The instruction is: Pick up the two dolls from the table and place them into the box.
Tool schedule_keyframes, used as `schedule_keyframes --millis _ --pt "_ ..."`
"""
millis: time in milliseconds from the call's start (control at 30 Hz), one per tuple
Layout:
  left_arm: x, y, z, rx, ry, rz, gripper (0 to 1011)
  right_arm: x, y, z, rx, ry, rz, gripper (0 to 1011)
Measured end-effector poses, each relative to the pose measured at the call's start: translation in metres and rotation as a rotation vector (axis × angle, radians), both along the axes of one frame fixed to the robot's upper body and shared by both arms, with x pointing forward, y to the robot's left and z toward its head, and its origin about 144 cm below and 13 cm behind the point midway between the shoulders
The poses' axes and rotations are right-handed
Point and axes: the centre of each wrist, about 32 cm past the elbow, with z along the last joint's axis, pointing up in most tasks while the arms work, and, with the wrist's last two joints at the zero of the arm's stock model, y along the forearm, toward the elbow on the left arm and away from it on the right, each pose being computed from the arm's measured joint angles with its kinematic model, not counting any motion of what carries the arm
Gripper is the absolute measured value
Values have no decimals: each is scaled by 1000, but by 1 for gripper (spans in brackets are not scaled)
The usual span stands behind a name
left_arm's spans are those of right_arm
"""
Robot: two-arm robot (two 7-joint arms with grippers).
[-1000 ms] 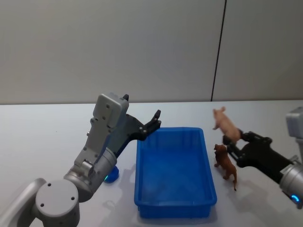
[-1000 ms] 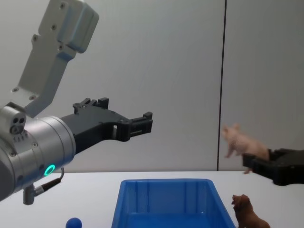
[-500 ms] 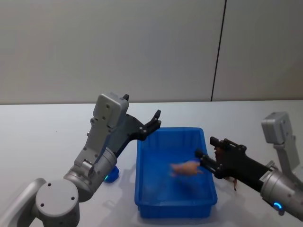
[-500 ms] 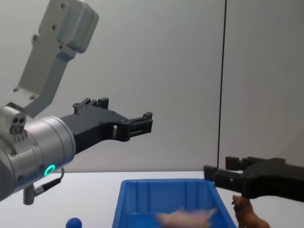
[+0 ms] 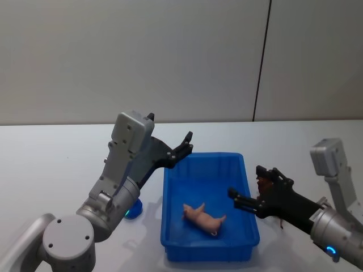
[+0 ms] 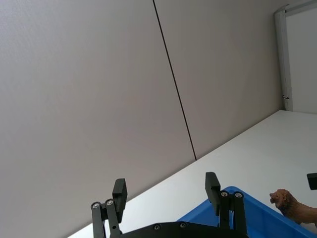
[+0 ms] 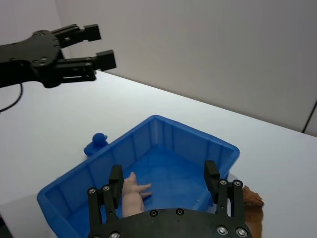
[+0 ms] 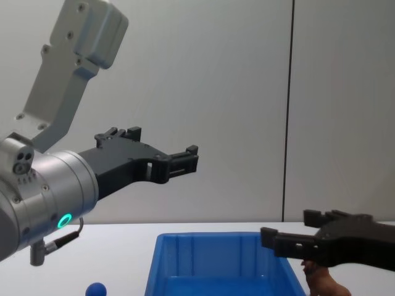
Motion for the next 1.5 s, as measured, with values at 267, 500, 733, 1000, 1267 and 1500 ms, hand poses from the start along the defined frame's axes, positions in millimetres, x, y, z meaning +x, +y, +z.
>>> schedule_keyframes --millis 267,500,733,1000,1267,1500 --pt "0 0 0 0 0 0 1001 -6 -11 -5 -20 21 -73 1001" --pt "0 0 0 0 0 0 1001 -13 -22 -10 -38 43 -140 1001" --pt "0 0 0 0 0 0 1001 -16 -33 -14 -60 69 -193 1001" --pt "0 0 0 0 0 0 1001 -12 -40 -20 -77 107 -227 1001" --pt "0 0 0 0 0 0 1001 -3 -42 -28 -83 147 -241 1001" --pt "0 0 0 0 0 0 1001 5 -39 -35 -87 178 -233 1001"
